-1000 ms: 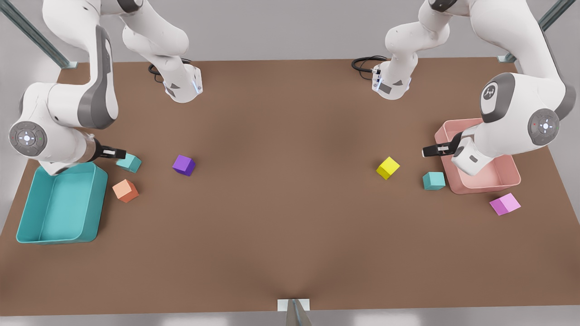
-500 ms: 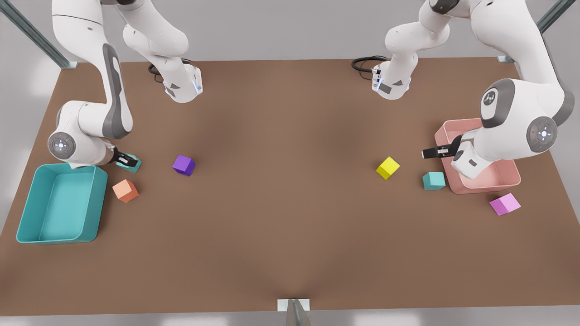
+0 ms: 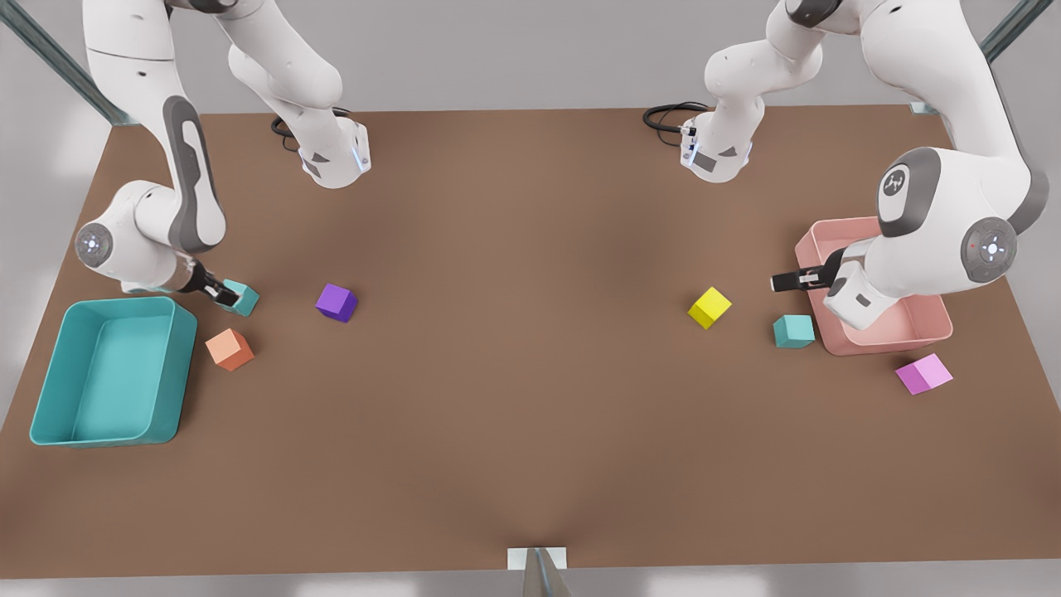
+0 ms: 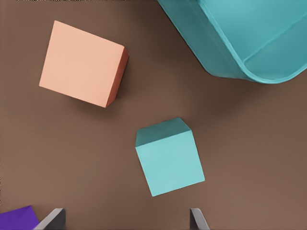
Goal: Stack the two blue cubes on top of each other
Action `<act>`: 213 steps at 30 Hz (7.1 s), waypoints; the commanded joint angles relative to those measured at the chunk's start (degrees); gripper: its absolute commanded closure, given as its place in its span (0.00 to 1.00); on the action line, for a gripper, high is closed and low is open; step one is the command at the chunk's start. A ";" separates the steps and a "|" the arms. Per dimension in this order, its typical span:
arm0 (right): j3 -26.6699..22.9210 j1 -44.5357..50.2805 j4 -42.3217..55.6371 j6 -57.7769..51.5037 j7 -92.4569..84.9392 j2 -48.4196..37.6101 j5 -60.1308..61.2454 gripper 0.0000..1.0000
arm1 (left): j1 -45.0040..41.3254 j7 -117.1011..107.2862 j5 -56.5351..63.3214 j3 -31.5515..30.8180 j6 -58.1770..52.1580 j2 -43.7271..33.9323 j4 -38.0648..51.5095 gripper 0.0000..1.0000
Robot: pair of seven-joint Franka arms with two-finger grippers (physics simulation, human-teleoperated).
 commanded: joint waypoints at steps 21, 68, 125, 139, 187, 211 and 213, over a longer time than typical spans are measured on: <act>-0.09 -3.81 -5.64 7.82 -30.24 2.59 -0.50 0.03 | -0.19 -0.57 0.03 -0.05 -1.43 0.02 -0.06 0.00; 4.12 -5.40 -0.72 1.50 -28.75 4.53 6.97 0.44 | -0.89 -1.00 -0.24 -0.40 -3.28 -0.06 -0.06 0.00; 4.04 22.47 56.68 -52.99 -9.67 8.92 -3.05 0.00 | -1.68 36.79 10.84 15.25 47.96 12.15 -26.96 0.05; 4.04 22.47 56.41 -53.43 -9.67 9.89 -3.05 0.00 | -1.95 36.79 10.84 15.25 47.96 12.24 -27.05 0.09; 4.13 22.38 59.22 -53.87 -11.34 13.23 -3.84 0.00 | -2.12 33.80 10.93 16.65 48.31 14.79 -30.30 0.09; 4.04 21.32 62.92 -55.10 -14.16 15.60 -3.84 0.00 | -42.20 -26.04 -1.64 16.57 19.57 17.59 1.86 0.40; 3.95 21.24 62.92 -55.10 -14.16 15.60 -3.84 0.00 | -44.93 -33.00 -3.05 14.28 19.57 27.26 12.32 0.40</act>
